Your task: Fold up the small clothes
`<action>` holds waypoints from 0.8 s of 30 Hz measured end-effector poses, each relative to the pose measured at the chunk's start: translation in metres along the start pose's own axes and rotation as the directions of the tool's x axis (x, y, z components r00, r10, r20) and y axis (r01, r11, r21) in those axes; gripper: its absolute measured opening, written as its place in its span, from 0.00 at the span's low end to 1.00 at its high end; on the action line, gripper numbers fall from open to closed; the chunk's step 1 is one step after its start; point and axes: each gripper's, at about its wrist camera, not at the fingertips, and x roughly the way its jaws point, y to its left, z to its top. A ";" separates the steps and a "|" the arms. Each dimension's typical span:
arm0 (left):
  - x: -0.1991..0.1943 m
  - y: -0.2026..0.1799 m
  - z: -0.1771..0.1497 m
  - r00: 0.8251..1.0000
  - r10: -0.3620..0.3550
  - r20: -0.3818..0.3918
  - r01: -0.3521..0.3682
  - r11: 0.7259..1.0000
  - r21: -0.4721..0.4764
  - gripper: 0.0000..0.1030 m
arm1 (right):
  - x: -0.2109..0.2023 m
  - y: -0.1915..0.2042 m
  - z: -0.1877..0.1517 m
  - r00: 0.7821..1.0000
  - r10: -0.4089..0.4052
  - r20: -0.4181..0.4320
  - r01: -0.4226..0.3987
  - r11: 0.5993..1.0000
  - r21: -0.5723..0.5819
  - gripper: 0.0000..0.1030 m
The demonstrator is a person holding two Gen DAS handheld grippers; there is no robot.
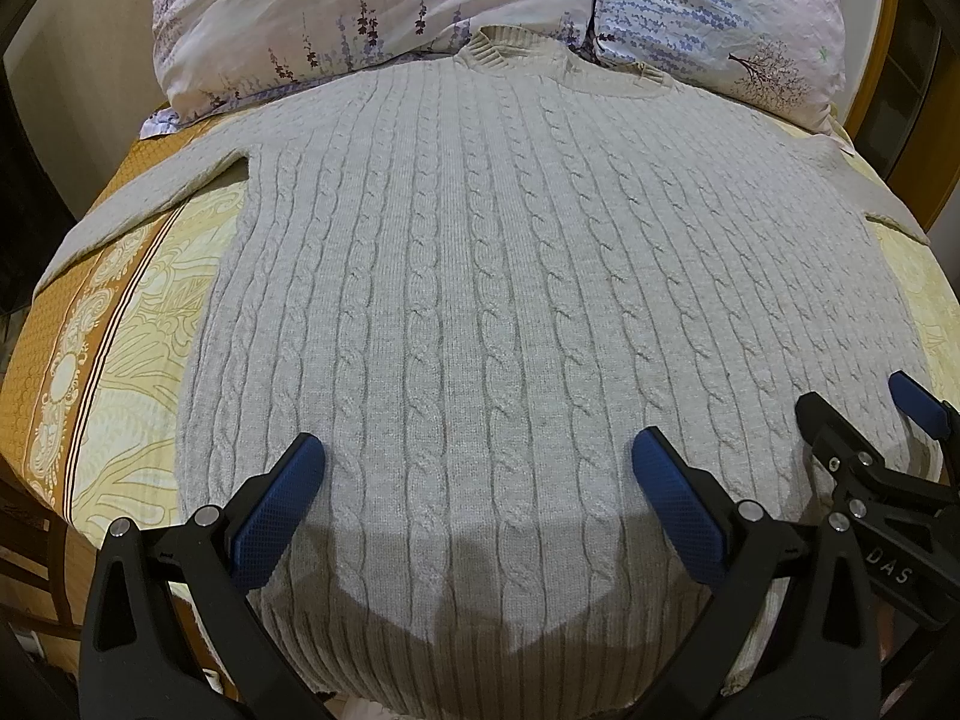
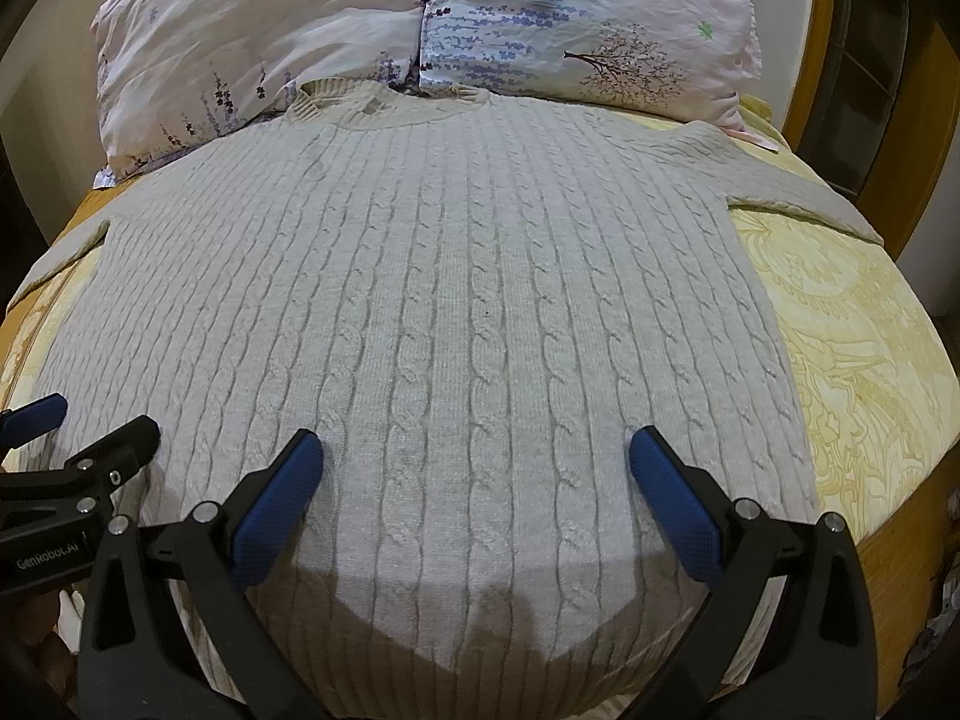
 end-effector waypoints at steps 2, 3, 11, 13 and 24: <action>0.000 0.000 0.000 1.000 0.000 -0.001 0.000 1.000 0.000 0.99 | 0.002 0.001 0.000 1.000 0.003 0.000 -0.003 1.000 -0.005 0.98; 0.000 0.000 0.001 1.000 0.000 -0.005 0.000 1.000 0.001 0.99 | 0.002 0.002 0.001 1.000 0.003 -0.001 -0.003 1.000 -0.007 0.98; 0.002 -0.001 0.003 1.000 -0.003 -0.010 0.003 1.000 0.005 0.99 | 0.003 0.002 0.003 1.000 0.008 -0.007 -0.009 1.000 -0.020 0.98; 0.002 -0.002 0.003 1.000 -0.003 -0.010 0.003 1.000 0.005 0.99 | 0.004 0.002 0.003 1.000 0.010 -0.006 -0.010 1.000 -0.022 0.98; 0.007 -0.001 0.014 0.999 -0.005 -0.033 0.006 1.000 0.005 0.99 | 0.005 -0.002 0.005 0.998 0.057 0.020 -0.055 0.996 -0.074 0.98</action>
